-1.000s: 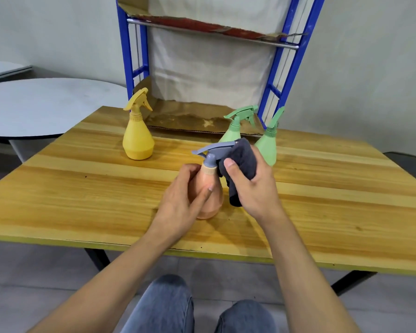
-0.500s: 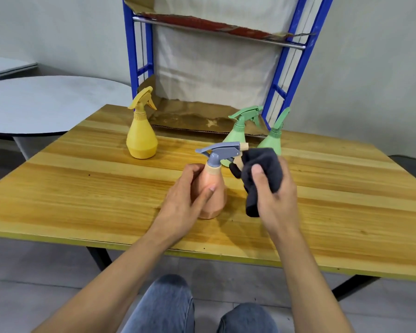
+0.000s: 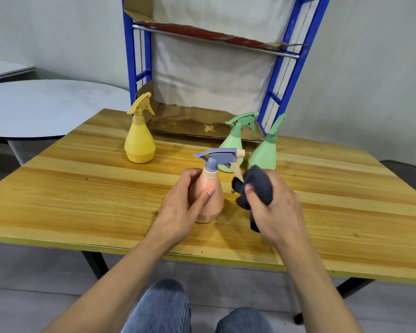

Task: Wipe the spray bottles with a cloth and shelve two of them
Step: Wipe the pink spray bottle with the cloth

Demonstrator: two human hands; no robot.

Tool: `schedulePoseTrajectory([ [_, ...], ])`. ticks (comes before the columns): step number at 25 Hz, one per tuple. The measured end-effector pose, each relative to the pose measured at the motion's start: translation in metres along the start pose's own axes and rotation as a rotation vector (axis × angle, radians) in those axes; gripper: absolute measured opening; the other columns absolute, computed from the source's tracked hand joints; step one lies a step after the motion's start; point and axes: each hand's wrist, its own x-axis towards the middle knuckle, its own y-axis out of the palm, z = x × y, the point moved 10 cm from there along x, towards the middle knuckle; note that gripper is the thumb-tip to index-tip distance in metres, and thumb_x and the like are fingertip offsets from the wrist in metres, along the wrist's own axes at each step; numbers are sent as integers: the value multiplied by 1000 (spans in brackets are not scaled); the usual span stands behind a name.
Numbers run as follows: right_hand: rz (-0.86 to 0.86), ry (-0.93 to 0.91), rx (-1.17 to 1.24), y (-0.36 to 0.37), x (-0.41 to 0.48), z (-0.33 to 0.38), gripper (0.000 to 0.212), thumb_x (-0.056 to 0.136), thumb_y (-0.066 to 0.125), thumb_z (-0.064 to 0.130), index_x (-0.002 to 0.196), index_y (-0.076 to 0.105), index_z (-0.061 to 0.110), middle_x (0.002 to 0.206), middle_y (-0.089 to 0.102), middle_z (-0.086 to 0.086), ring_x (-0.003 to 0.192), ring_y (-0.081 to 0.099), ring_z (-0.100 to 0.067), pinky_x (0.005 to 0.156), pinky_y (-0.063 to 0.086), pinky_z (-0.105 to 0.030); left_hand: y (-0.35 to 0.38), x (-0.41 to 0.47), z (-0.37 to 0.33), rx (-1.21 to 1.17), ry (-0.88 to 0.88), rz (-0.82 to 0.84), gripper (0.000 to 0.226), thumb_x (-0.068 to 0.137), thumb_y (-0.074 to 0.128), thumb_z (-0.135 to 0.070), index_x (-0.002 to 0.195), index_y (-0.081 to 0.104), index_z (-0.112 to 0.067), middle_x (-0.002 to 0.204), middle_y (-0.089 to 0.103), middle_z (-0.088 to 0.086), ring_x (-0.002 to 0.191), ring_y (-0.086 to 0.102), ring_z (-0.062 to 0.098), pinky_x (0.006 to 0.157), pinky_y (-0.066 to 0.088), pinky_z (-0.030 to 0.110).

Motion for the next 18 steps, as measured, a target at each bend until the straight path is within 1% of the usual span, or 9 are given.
schedulePoseTrajectory([
  [2, -175, 40, 80, -36, 4, 10, 42, 88, 52, 55, 123, 53, 32, 105, 66, 3, 91, 61, -21, 73, 44, -31, 0, 0, 1, -38, -18, -13, 42, 93, 66, -46, 129, 47, -33, 121, 63, -17, 112, 61, 5, 96, 52, 41],
  [4, -199, -105, 47, -54, 23, 55, 43, 92, 57, 51, 129, 51, 30, 112, 61, 3, 96, 57, -19, 79, 46, -33, 2, 3, 4, -69, -46, -21, 46, 89, 66, -47, 129, 49, -32, 120, 64, -17, 111, 61, 6, 97, 51, 41],
  [6, -37, -354, -184, -39, 45, 115, 45, 93, 57, 51, 132, 48, 31, 116, 57, 1, 102, 52, -20, 85, 45, -36, 4, 4, 6, -67, -63, 8, 53, 85, 65, -50, 131, 49, -30, 120, 65, -14, 109, 62, 9, 97, 50, 34],
  [9, 270, -687, -657, 19, 55, 164, 49, 90, 52, 61, 130, 48, 33, 117, 60, 1, 107, 52, -25, 93, 42, -41, 7, -1, 14, -23, -97, 80, 63, 86, 73, -49, 139, 47, -28, 122, 64, -9, 109, 60, 11, 88, 44, 12],
  [10, 374, -715, -760, 38, 54, 163, 50, 88, 51, 64, 128, 48, 34, 116, 60, 1, 106, 55, -26, 92, 43, -42, 7, -3, 18, -18, -111, 85, 61, 87, 75, -46, 139, 47, -28, 122, 64, -9, 110, 60, 11, 87, 43, 11],
  [11, 486, -683, -806, 56, 54, 156, 51, 86, 53, 64, 126, 48, 34, 114, 60, 1, 104, 57, -26, 90, 45, -42, 7, -3, 21, -25, -120, 84, 58, 87, 75, -46, 136, 49, -29, 121, 65, -8, 110, 60, 12, 89, 45, 16],
  [13, 626, -567, -745, 75, 55, 141, 49, 85, 60, 60, 123, 47, 32, 109, 58, -1, 96, 60, -27, 81, 49, -41, 9, -2, 24, -53, -115, 80, 58, 87, 72, -53, 134, 50, -30, 121, 65, -7, 111, 61, 13, 94, 48, 30],
  [15, 562, -590, -727, 79, 60, 142, 43, 87, 62, 54, 118, 47, 28, 103, 56, -1, 92, 61, -29, 75, 47, -39, 12, -3, 24, -64, -113, 63, 64, 84, 69, -57, 138, 49, -28, 124, 64, -5, 113, 60, 14, 96, 48, 35],
  [18, 416, -689, -753, 77, 57, 148, 39, 92, 58, 52, 117, 48, 24, 96, 52, -2, 86, 62, -32, 68, 40, -38, 12, -5, 24, -64, -122, 43, 65, 83, 69, -55, 139, 49, -27, 125, 64, -5, 114, 59, 15, 97, 47, 33],
])
